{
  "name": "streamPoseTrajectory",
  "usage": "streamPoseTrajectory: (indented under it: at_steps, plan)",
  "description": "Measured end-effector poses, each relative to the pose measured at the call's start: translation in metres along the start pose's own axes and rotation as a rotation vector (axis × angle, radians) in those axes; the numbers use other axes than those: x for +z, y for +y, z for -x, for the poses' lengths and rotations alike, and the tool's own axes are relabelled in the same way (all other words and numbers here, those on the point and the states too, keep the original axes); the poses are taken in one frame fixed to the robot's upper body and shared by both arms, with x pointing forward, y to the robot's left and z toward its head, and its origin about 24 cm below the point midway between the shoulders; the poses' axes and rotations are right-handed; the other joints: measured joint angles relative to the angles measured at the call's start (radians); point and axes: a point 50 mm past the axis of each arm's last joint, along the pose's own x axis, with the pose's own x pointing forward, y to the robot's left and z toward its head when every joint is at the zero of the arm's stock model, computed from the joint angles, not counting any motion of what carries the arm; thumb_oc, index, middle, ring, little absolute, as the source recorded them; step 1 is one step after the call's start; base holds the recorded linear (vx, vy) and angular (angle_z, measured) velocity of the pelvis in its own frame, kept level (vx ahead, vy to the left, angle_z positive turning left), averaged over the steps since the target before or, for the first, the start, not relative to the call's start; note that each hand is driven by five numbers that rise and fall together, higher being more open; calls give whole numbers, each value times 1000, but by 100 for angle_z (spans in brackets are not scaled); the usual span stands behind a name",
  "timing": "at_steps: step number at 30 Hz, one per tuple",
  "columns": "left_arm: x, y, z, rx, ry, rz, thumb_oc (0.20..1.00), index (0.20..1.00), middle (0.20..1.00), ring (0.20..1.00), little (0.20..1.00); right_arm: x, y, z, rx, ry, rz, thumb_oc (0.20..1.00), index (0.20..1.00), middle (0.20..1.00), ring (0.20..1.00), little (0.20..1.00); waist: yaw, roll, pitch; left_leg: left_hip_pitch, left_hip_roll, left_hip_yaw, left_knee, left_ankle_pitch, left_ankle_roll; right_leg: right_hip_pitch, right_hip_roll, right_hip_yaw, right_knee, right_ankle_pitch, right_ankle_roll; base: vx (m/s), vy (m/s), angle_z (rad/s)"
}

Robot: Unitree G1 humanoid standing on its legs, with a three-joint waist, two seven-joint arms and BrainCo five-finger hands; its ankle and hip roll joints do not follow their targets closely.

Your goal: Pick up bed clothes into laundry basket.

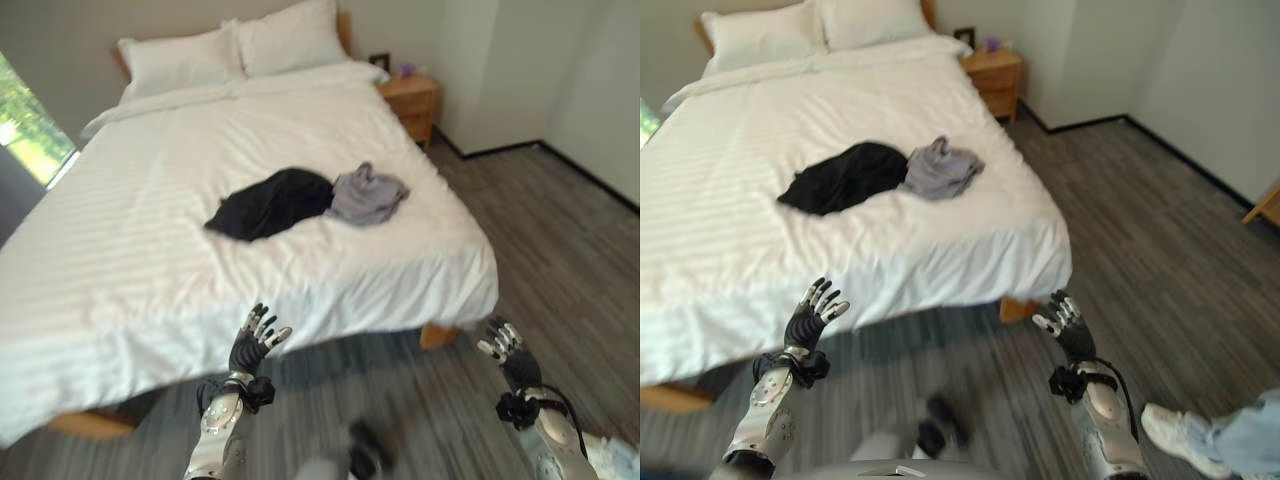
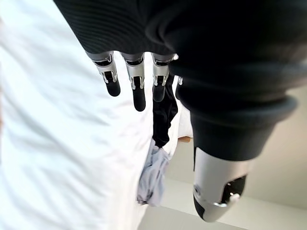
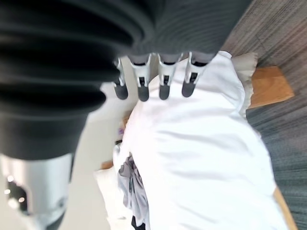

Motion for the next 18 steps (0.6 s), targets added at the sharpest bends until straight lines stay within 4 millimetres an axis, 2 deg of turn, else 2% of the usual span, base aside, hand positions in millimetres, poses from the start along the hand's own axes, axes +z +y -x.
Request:
streamPoseTrajectory:
  at_steps: [1, 2, 3, 4, 5, 6, 7, 8, 9, 10, 11, 12, 13, 14, 16, 18]
  plan:
    - [1, 3, -2, 4, 1, -18, 1000, 1000, 1000, 1000, 1000, 2, 4, 0, 1, -21, -25, 1000, 1000, 1000, 1000, 1000, -13, -28, -9, 36, -30, -26, -6, -4, -18, -107, -72, 35, 189, 15, 0, 297, -191, 95]
    - [3, -2, -9, -4, -1, -14, 1000, 1000, 1000, 1000, 1000, 8, 3, -4, 9, -45, -20, 1000, 1000, 1000, 1000, 1000, -48, -11, 2, 87, -28, -121, -16, -26, -44, -243, -84, 129, 229, -98, -76, 249, -187, 130]
    - [7, -8, -14, -24, -15, -11, 1000, 1000, 1000, 1000, 1000, 10, -3, -3, 11, -39, 11, 1000, 1000, 1000, 1000, 1000, -45, 14, 7, 110, -20, -154, -16, -31, -54, -307, -117, 152, 183, -158, -103, 241, -257, 144]
    - [11, -11, -17, -38, -32, -16, 1000, 1000, 1000, 1000, 1000, 12, -9, -2, 7, -33, 44, 1000, 1000, 1000, 1000, 1000, -43, 35, 12, 125, -10, -189, -14, -35, -63, -360, -154, 165, 88, -191, -123, 202, -355, 130]
    - [18, -12, -20, -44, -55, -21, 1000, 1000, 1000, 1000, 1000, 17, -15, -3, -4, -44, 77, 1000, 1000, 1000, 1000, 1000, -38, 70, 31, 158, 20, -245, -10, -37, -64, -409, -201, 210, -107, -191, -113, 197, -351, 134]
    - [19, -14, -22, -52, -60, -19, 1000, 1000, 1000, 1000, 1000, 17, -19, -2, -8, -38, 90, 1000, 1000, 1000, 1000, 1000, -40, 87, 43, 175, 35, -291, -11, -37, -64, -424, -209, 236, -205, -178, -117, 210, -313, 147]
    - [17, -16, -22, -55, -58, -13, 1000, 1000, 1000, 1000, 1000, 15, -23, 0, -15, -22, 101, 1000, 1000, 1000, 1000, 1000, -53, 108, 40, 180, 61, -353, -15, -41, -71, -396, -160, 313, -380, -159, -110, 149, -141, 147]
    - [19, -15, -23, -58, -62, -23, 1000, 1000, 1000, 1000, 1000, 13, -27, 3, -27, -13, 102, 1000, 1000, 1000, 1000, 1000, -68, 115, 36, 178, 88, -397, -6, -39, -95, -344, -126, 404, -590, -121, -79, 206, -229, 184]
    - [20, -14, -23, -71, -67, -30, 1000, 1000, 1000, 1000, 1000, 14, -30, 4, -31, -7, 117, 1000, 1000, 1000, 1000, 1000, -85, 106, 39, 194, 103, -421, -18, -29, -109, -280, -112, 450, -667, -94, -75, 250, -298, 263]
    - [22, -15, -22, -101, -72, -54, 1000, 1000, 1000, 1000, 1000, 21, -41, 7, -67, -28, 126, 1000, 1000, 1000, 1000, 1000, -87, 39, 27, 208, 105, -509, -4, -21, -159, -110, -60, 568, -809, -12, -66, 186, -214, 186]
    - [20, -11, -19, -94, -66, -52, 1000, 1000, 1000, 1000, 1000, 32, -43, 0, -67, -64, 138, 1000, 1000, 1000, 1000, 1000, -60, 42, 26, 209, 134, -502, 3, -30, -199, -105, -36, 576, -820, -33, -56, 167, -192, 90]
    - [15, -7, -15, -83, -51, -50, 1000, 1000, 1000, 1000, 1000, 43, -42, -7, -66, -102, 150, 1000, 1000, 1000, 1000, 1000, -36, 47, 27, 207, 160, -474, 12, -22, -222, -107, -16, 562, -821, -39, -65, 39, -67, -41]
    - [6, -3, -7, -72, -16, -42, 1000, 1000, 1000, 1000, 1000, 62, -39, -18, -60, -177, 157, 1000, 1000, 1000, 1000, 1000, -29, 31, 37, 154, 189, -439, 76, -24, -259, -104, -4, 537, -824, -33, -77, 149, -217, 15]
    - [-6, -10, 2, -124, 28, -32, 1000, 1000, 1000, 1000, 1000, 89, -48, -16, -83, -277, 201, 1000, 1000, 1000, 1000, 1000, -46, 8, 39, 118, 156, -450, 32, -34, -281, -80, -13, 498, -847, -29, -84, 113, -151, 38]
    - [-14, -9, 20, -155, 56, 17, 1000, 1000, 1000, 1000, 1000, 121, -61, -18, -79, -328, 337, 1000, 1000, 1000, 1000, 1000, -34, 32, 32, 120, 152, -456, -68, 15, -289, -31, 22, 458, -912, -28, -96, 91, -104, 26]
    - [-25, -7, 30, -164, 101, 37, 1000, 1000, 1000, 1000, 1000, 156, -77, -15, -114, -397, 465, 1000, 1000, 1000, 1000, 1000, -35, 85, 22, 121, 173, -459, -70, 47, -261, 13, 90, 434, -964, -37, -160, 95, -74, 2]
